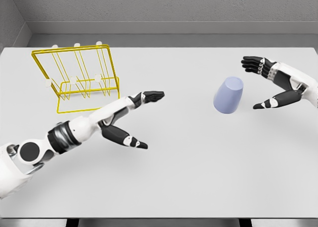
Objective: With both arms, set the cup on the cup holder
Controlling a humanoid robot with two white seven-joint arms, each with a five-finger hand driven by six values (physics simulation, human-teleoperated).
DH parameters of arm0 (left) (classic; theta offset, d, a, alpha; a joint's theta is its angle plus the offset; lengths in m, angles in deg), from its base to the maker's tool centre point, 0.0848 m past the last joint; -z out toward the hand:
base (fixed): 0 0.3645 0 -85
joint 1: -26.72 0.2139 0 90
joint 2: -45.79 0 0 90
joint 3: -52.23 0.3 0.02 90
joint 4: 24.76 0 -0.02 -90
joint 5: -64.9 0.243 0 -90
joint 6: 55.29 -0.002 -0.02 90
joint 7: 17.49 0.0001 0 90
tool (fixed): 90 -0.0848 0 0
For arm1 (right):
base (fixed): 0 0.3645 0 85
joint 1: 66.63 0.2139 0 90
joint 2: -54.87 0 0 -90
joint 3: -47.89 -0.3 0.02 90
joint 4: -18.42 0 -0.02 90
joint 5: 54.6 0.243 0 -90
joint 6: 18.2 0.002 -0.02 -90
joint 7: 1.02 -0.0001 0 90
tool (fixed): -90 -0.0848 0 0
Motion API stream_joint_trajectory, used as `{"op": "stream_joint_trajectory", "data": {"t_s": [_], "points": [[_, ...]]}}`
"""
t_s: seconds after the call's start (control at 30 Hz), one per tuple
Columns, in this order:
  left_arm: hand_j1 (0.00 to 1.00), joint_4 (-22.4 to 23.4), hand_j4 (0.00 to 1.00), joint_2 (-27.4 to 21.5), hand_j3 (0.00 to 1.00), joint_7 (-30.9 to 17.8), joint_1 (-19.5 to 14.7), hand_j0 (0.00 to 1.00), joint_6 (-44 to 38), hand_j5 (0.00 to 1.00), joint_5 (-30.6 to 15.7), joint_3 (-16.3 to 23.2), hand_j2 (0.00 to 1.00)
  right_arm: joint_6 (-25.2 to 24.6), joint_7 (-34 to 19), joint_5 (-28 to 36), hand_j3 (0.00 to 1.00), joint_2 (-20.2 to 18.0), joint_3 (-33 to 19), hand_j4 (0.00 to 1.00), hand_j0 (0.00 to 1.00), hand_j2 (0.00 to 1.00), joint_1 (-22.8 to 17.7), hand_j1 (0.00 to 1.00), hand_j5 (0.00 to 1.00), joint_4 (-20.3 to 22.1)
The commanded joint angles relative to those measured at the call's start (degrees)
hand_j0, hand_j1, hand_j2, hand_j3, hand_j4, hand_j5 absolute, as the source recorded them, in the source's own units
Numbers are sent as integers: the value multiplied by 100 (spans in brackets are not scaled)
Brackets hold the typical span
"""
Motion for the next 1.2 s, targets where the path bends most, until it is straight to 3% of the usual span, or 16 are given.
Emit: {"op": "stream_joint_trajectory", "data": {"t_s": [0.0, 0.1, 0.2, 0.27, 0.43, 0.63, 0.77, 1.03, 1.07, 1.13, 1.17], "points": [[100, 1, 100, 78, 100, -2, 0, 100, -84, 100, -580, 117, 100, -56, 12, 41, 100, 101, 12, 100, 100, 100, 0, 100, 100, -150], [100, 19, 100, 43, 100, -11, 0, 100, -181, 100, -290, 99, 100, -530, 21, 67, 100, 189, -5, 100, 100, 100, 9, 100, 100, -352], [100, 19, 100, 60, 100, -19, 0, 100, -128, 100, 167, 64, 100, -530, 21, 94, 100, 338, -40, 100, 100, 100, 18, 100, 100, -607], [100, 19, 100, 34, 100, -2, 17, 100, -128, 100, 79, 46, 100, -530, 21, 85, 100, 497, -58, 100, 100, 100, 18, 100, 100, -748], [100, 10, 100, 69, 100, 33, 422, 100, -155, 100, 53, -138, 100, -530, 21, 103, 100, 541, -67, 100, 100, 100, 18, 100, 100, -836], [100, 63, 100, 210, 100, 33, 413, 100, -603, 100, 53, -261, 100, -530, 12, 129, 100, 813, -75, 100, 100, 100, 9, 100, 100, -968], [100, 625, 100, 789, 100, 42, 369, 100, -585, 100, -44, -261, 100, -539, 12, 138, 100, 962, -75, 100, 100, 100, 18, 100, 100, -1196], [100, 740, 100, 834, 100, 33, 413, 100, -559, 100, -44, -261, 100, -539, 12, 120, 100, 1165, -58, 100, 100, 100, 62, 100, 100, -1548], [100, 748, 100, 834, 100, 42, 422, 100, -568, 100, -96, -261, 100, -539, 12, 120, 100, 1173, -58, 100, 100, 100, 62, 100, 100, -1548], [100, 766, 100, 834, 100, 33, 492, 100, -568, 100, -650, -261, 100, -548, 12, 111, 100, 1200, -58, 100, 100, 100, 62, 100, 100, -1548], [100, 757, 100, 834, 100, 33, 501, 100, -568, 100, -650, -261, 100, -548, 12, 111, 100, 1226, -49, 100, 100, 100, 53, 100, 100, -1557]]}}
